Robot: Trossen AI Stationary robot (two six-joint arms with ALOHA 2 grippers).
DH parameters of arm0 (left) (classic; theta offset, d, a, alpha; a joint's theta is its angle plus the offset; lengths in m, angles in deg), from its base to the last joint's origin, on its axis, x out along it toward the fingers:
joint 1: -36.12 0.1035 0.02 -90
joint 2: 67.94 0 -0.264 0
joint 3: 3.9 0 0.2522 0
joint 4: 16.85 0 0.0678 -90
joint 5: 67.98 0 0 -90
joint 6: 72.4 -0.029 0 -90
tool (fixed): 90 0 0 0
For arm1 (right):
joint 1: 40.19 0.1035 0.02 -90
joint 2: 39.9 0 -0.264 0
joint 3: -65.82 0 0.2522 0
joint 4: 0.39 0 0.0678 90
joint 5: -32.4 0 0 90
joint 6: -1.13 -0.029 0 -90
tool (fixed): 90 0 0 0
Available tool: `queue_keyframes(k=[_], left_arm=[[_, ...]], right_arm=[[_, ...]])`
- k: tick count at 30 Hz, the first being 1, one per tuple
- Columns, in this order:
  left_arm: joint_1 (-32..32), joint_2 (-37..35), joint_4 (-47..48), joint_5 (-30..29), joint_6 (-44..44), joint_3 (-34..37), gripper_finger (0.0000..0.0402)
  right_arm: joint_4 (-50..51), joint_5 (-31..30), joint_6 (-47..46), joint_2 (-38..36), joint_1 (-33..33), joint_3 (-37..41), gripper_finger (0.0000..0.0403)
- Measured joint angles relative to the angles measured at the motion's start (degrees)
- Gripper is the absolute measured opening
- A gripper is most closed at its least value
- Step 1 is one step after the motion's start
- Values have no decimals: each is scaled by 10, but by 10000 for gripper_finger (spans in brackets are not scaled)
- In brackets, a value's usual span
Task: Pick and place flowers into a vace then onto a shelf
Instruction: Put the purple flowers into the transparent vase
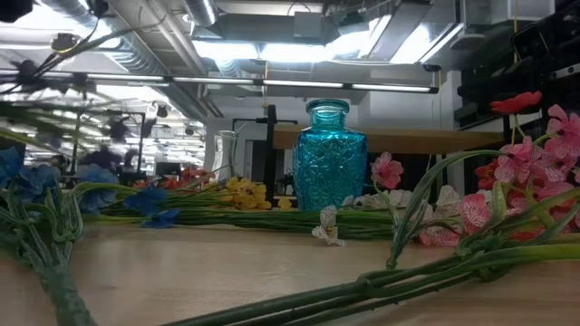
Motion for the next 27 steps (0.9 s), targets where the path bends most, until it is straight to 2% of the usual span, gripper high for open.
queue_keyframes(k=[5,8,10,19,27], left_arm=[[0,-28,41,-71,-6,-1,7],[0,-38,41,-144,-56,0,7],[3,-44,40,-171,-86,2,7],[9,-46,5,-255,-180,3,7],[29,-46,-107,-272,-320,3,6]], right_arm=[[0,0,0,0,0,0,7],[0,0,1,0,0,0,7],[0,0,2,0,0,0,7],[0,0,-3,0,0,0,7],[0,0,-15,0,0,0,7]])
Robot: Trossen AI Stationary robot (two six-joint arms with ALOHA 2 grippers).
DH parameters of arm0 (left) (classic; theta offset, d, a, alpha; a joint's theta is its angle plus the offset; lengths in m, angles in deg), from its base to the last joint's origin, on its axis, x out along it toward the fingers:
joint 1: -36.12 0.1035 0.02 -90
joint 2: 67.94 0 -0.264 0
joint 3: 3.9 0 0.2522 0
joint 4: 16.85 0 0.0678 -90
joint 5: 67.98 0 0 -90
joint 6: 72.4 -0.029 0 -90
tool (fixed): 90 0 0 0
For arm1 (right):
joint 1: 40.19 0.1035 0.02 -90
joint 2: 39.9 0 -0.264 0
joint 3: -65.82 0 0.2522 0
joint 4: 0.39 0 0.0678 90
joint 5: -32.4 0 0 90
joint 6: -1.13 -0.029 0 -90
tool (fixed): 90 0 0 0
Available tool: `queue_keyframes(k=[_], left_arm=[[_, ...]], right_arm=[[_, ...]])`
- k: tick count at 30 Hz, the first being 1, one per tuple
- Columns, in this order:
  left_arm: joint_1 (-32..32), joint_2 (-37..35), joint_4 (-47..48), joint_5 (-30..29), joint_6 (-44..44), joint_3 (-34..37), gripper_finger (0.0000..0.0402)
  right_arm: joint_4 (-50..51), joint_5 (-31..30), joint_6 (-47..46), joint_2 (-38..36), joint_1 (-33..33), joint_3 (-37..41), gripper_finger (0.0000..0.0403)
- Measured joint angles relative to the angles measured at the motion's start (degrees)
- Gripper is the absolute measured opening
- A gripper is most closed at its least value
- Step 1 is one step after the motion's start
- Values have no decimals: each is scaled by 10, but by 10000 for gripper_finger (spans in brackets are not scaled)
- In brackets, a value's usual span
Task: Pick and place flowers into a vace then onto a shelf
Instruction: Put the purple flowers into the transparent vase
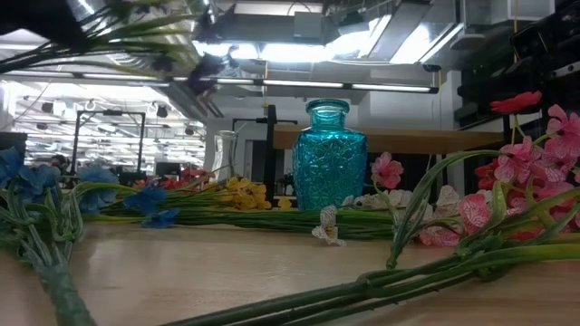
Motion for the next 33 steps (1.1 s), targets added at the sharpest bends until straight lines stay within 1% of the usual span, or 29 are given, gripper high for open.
queue_keyframes(k=[7,12,17,22,25,26,28,31,33], left_arm=[[44,0,-135,-2,-202,0,6],[79,0,-217,12,-331,0,6],[114,0,-287,54,-426,0,6],[128,0,-333,58,-531,0,6],[141,0,-335,63,-541,1,6],[146,0,-352,67,-547,8,6],[161,0,-418,95,-584,36,6],[189,-3,-543,165,-667,86,6],[214,-15,-577,182,-697,115,6]], right_arm=[[0,0,-15,0,0,0,7],[0,0,-15,0,0,0,7],[0,0,-25,0,0,0,7],[0,0,-45,0,0,0,7],[0,0,-45,0,0,0,7],[0,0,-45,0,0,0,7],[0,0,-44,0,0,0,7],[0,0,-41,0,0,0,7],[0,0,-41,0,0,0,7]])
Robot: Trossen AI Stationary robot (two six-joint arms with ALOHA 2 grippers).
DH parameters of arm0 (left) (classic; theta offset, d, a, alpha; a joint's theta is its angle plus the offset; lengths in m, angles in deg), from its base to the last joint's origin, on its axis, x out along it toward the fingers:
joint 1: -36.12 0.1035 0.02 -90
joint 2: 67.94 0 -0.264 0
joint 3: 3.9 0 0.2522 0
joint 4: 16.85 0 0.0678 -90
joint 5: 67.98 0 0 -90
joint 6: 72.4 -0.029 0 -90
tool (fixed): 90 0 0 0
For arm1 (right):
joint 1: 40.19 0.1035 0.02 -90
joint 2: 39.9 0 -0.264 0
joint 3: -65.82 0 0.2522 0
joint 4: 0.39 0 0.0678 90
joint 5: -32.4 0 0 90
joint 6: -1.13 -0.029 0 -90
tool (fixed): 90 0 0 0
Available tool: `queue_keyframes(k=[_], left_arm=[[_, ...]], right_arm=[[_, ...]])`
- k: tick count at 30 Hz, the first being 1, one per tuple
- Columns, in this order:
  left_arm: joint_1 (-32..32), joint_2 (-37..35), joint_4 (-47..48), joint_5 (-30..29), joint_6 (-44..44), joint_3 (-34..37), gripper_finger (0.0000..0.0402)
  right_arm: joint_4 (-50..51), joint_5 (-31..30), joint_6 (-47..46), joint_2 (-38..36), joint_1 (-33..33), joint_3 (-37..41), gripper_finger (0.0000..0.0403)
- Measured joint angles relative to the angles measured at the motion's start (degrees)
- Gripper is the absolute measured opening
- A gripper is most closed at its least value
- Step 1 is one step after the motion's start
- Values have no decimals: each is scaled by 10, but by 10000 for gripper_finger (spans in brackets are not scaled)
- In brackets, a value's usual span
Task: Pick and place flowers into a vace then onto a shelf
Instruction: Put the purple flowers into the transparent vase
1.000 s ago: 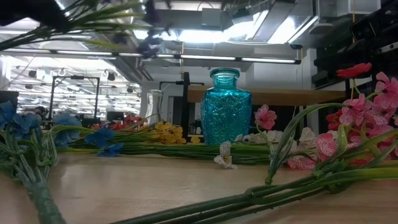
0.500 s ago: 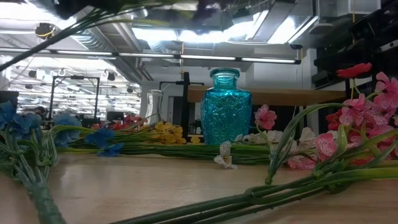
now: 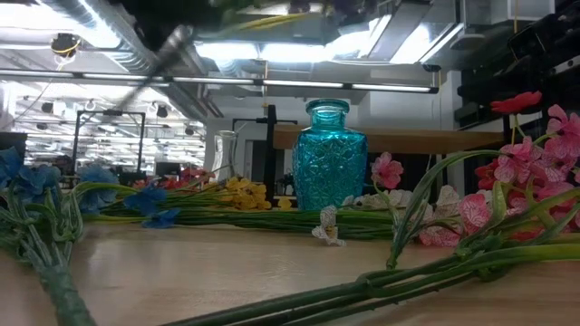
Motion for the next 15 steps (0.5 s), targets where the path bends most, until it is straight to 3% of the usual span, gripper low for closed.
queue_keyframes(k=[15], left_arm=[[116,-273,-53,27,-178,136,6]], right_arm=[[0,0,0,0,0,0,7]])
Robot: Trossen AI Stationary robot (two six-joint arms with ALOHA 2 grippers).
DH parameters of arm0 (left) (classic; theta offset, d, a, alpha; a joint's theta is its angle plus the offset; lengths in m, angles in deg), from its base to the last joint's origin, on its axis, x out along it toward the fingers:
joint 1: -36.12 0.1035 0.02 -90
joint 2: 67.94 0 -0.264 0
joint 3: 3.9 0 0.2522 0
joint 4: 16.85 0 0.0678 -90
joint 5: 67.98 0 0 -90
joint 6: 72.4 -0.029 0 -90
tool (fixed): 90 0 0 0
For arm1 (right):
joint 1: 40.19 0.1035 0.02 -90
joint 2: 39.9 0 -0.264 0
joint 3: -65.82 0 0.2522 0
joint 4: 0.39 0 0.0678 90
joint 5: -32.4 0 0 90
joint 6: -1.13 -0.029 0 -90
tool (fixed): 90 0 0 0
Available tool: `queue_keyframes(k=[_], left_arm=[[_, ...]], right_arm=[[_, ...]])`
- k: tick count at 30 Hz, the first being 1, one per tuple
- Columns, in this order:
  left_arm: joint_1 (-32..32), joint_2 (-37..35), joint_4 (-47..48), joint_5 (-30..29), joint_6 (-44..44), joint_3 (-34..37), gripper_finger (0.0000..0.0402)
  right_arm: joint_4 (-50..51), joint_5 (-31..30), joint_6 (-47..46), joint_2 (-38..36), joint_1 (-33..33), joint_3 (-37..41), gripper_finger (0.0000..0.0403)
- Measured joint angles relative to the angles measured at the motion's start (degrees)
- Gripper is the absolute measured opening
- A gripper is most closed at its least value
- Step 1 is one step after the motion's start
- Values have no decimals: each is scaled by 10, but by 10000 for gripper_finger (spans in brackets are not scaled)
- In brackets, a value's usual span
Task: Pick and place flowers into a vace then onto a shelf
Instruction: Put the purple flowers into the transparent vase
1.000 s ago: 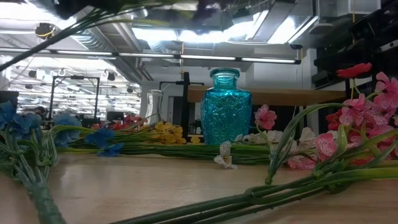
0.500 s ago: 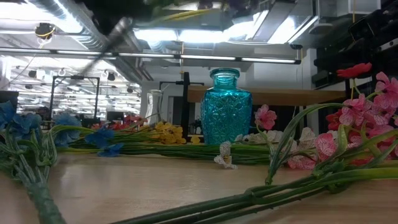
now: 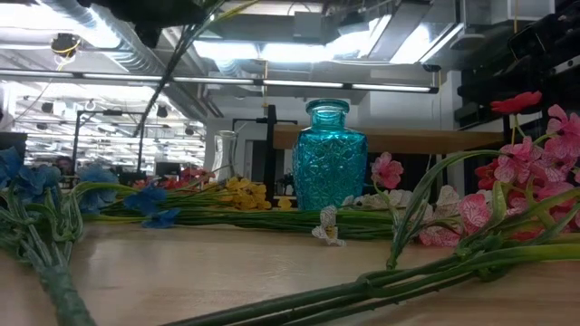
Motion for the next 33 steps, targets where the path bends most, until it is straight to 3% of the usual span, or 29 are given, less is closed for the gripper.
queue_keyframes(k=[6,22,26,33], left_arm=[[67,-52,-61,3,-74,20,6],[247,-41,-156,157,-110,20,7],[263,-41,-165,156,-110,20,5],[297,-41,-169,152,-106,20,5]], right_arm=[[0,0,0,0,0,0,7],[0,-1,15,0,0,0,7],[0,-2,20,0,0,0,7],[-2,-66,47,0,0,0,7]])
